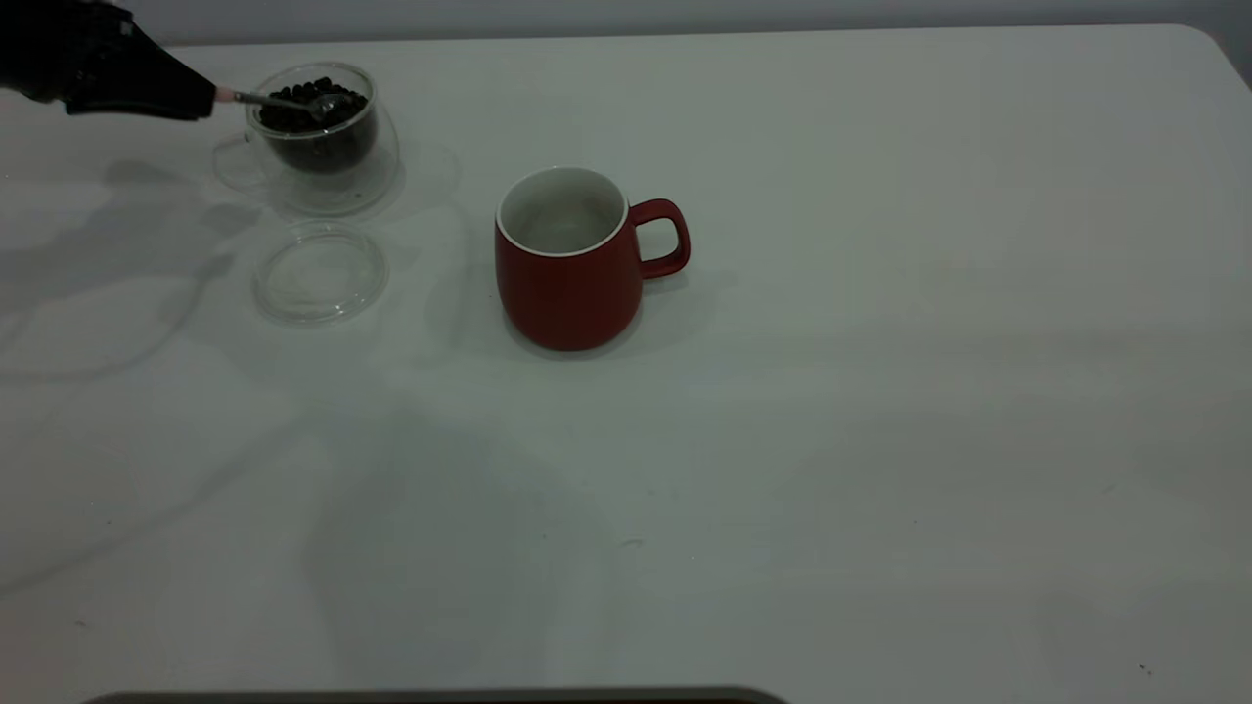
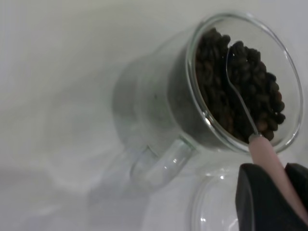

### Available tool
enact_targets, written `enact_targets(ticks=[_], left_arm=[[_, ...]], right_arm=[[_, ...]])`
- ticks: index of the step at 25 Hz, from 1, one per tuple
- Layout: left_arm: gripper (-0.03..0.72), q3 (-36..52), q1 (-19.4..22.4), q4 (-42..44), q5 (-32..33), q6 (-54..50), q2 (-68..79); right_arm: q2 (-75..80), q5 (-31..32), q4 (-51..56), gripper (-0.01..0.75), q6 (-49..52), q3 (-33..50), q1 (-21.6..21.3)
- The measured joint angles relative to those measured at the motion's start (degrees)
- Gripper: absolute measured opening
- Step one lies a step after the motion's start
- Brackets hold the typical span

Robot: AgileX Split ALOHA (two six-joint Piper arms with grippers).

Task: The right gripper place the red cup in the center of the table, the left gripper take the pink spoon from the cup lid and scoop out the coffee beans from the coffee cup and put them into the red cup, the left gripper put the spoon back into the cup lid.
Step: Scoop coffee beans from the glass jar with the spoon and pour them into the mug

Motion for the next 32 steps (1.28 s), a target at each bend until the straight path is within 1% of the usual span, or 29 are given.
enact_targets(ticks=[6,12,16,23,32], left_arm=[[0.118,0.0,0.7,0.0,2.5,-7.7,0.0],[0.118,0.0,3.9,-0.4,5.8,-14.1,0.2],[0.117,0.0,5.1,-2.9,9.1,-14.9,1.6],[0.117,0.0,5.8,-9.4,13.7,-14.8,4.8],[0.117,-0.1,7.1,-12.3,17.7,-15.4,6.5]], right_arm=[[0.0,0.0,0.0,0.59,0.0,0.0,0.0],[0.0,0.0,0.0,0.59,0.0,0.0,0.0],[0.0,0.0,0.0,0.59,0.0,0.0,0.0],[0.0,0.0,0.0,0.59,0.0,0.0,0.0],[0.0,0.0,0.0,0.59,0.0,0.0,0.0]])
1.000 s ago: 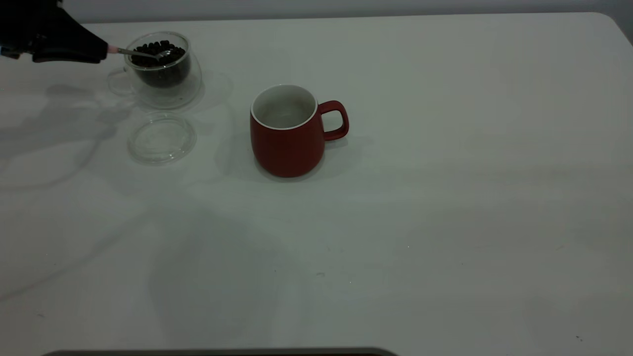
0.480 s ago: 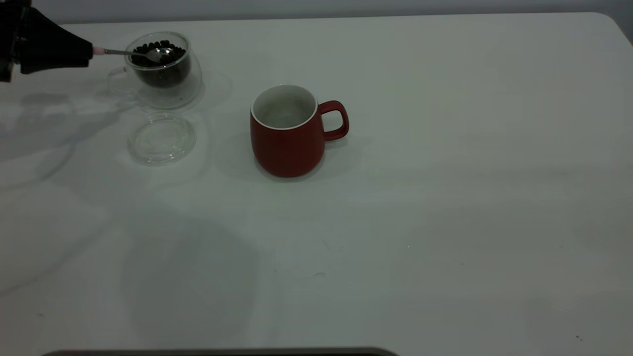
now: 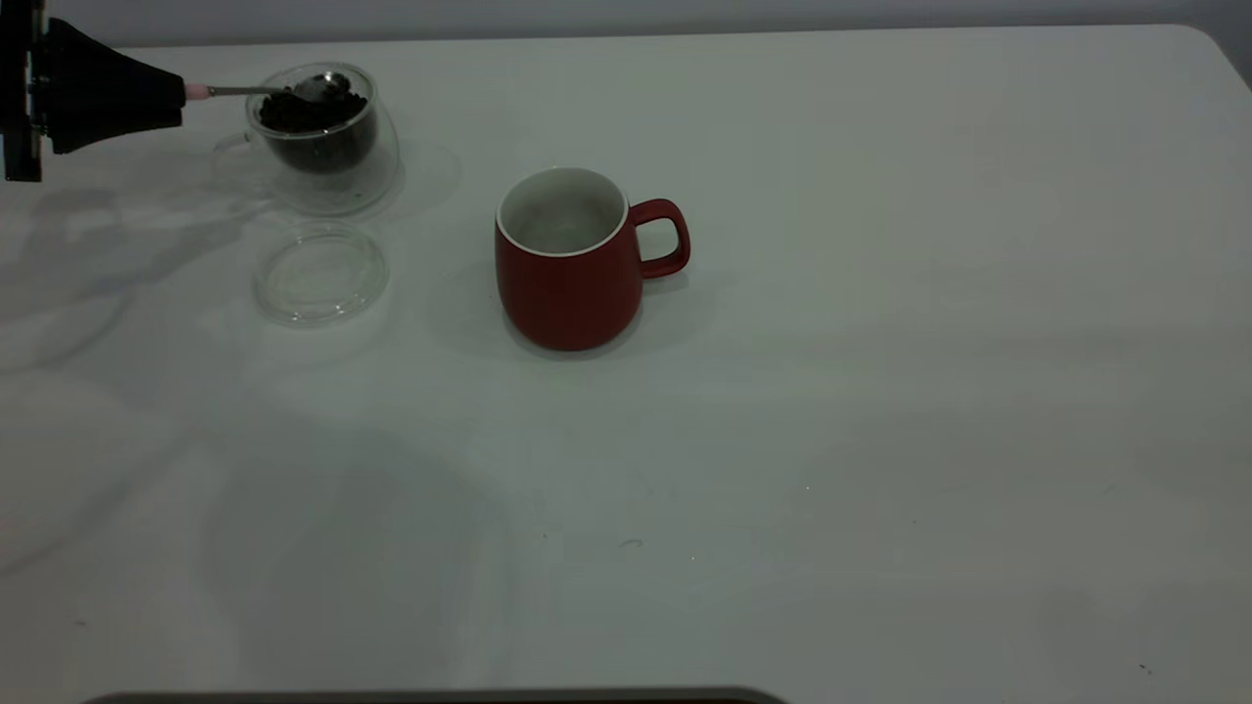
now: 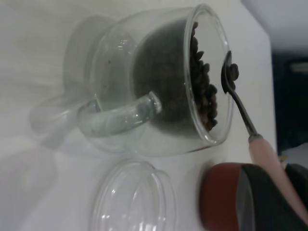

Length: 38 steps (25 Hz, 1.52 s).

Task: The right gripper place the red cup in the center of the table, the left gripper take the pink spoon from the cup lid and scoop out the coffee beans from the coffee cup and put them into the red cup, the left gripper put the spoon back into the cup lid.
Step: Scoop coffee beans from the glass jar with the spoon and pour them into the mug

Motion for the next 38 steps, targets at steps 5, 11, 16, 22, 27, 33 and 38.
enact_targets(ticks=[5,11,16,22,27,33,38], left_arm=[[0.117,0.0,1.2,-2.4,3.6,-0.7,1.2],[0.117,0.0,3.2,-4.6,5.5,-1.3,3.5],[0.117,-0.1,3.4,-5.0,5.6,-1.7,3.6],[0.117,-0.1,1.8,-4.5,5.5,-3.3,1.6],[0.117,-0.1,-1.7,-3.0,5.9,-5.3,-2.9],[0.117,-0.1,-7.2,-1.4,6.1,-7.6,-4.3],[0.117,-0.1,-11.2,-0.4,6.1,-8.1,-4.3]], right_arm=[[0.0,0.0,0.0,0.59,0.0,0.0,0.0],[0.0,0.0,0.0,0.59,0.0,0.0,0.0],[0.0,0.0,0.0,0.59,0.0,0.0,0.0],[0.0,0.0,0.0,0.59,0.0,0.0,0.0],[0.0,0.0,0.0,0.59,0.0,0.0,0.0],[0.0,0.0,0.0,0.59,0.0,0.0,0.0],[0.0,0.0,0.0,0.59,0.0,0.0,0.0]])
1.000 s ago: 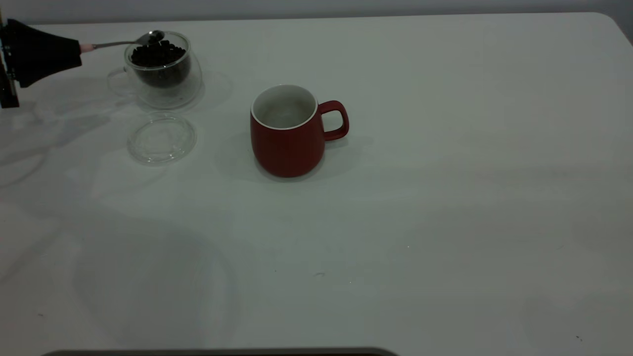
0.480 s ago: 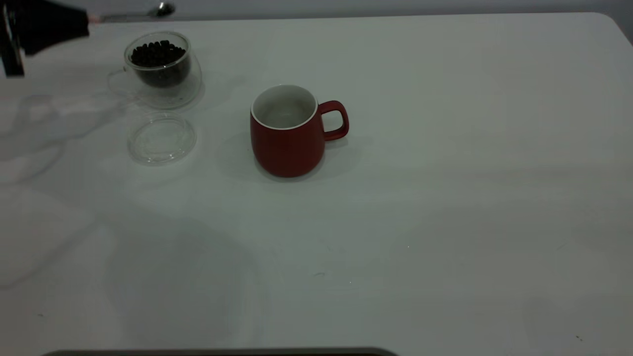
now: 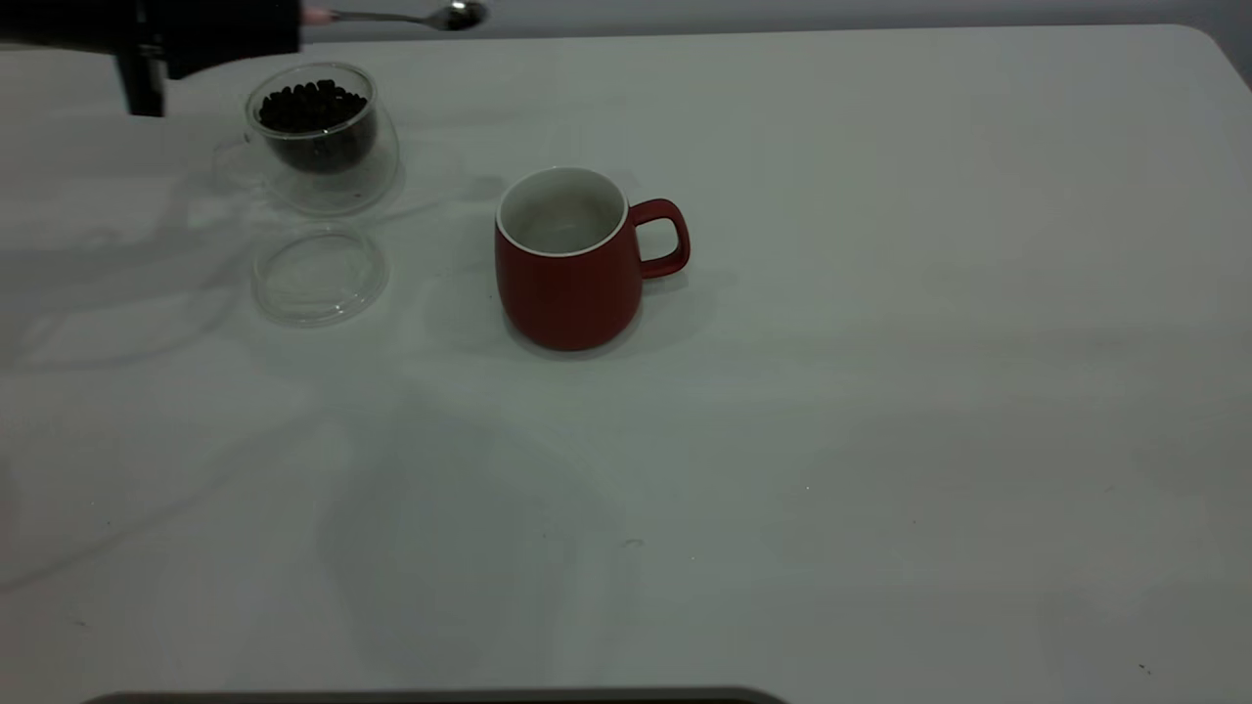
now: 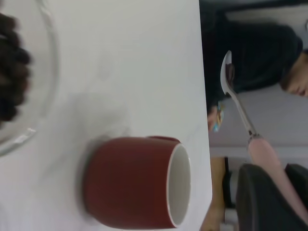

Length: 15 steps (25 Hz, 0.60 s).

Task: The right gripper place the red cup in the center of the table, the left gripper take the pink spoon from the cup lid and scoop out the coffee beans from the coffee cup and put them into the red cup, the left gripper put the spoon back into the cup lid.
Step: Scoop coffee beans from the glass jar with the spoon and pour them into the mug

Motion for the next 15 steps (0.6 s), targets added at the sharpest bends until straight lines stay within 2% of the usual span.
enact_targets(ticks=[9,15], left_arm=[[0.117,0.1,-3.6,5.1,0.2,0.0,0.0],[0.117,0.2,-4.0,9.1,0.2,0.0,0.0]], right_arm=[[0.0,0.0,0.0,0.59,0.0,0.0,0.0],[0.0,0.0,0.0,0.59,0.0,0.0,0.0]])
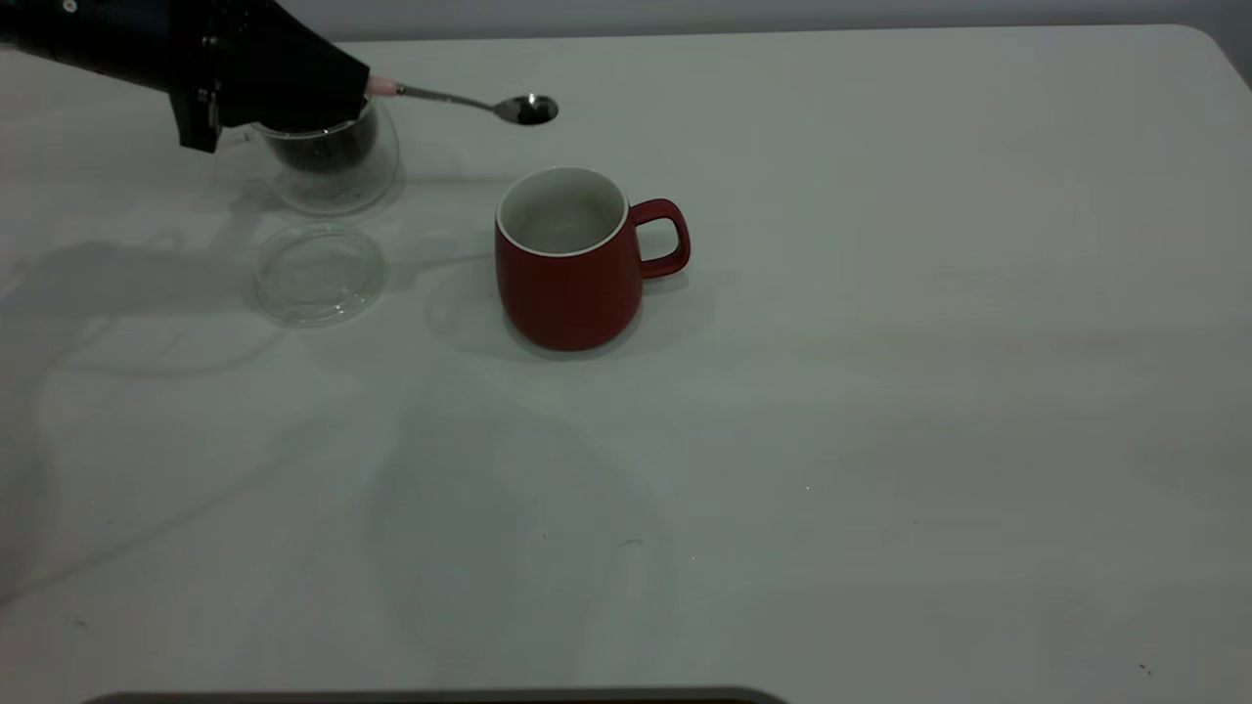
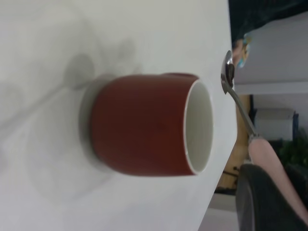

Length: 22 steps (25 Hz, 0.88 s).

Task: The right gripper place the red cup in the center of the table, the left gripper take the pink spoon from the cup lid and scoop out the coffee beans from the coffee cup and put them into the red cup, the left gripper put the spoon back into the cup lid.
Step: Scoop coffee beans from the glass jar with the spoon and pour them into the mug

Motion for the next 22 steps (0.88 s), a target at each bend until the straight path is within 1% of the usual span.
enact_targets(ticks=[8,12,16,22], left_arm=[[0.117,0.0,-1.8,3.1,0.0,1.3,-0.1],[0.117,0.0,-2.8,5.3,0.0,4.8,-0.1],[0.117,0.0,-3.3,6.7,0.0,11.1,-0.1],[0.117,0.0,-3.3,6.8,0.0,25.6,-0.1]], right_arm=[[0.0,0.0,0.0,0.59,0.0,0.0,0.0],[0.0,0.0,0.0,0.59,0.0,0.0,0.0],[0.0,0.0,0.0,0.59,0.0,0.0,0.0],[0.0,0.0,0.0,0.59,0.0,0.0,0.0]])
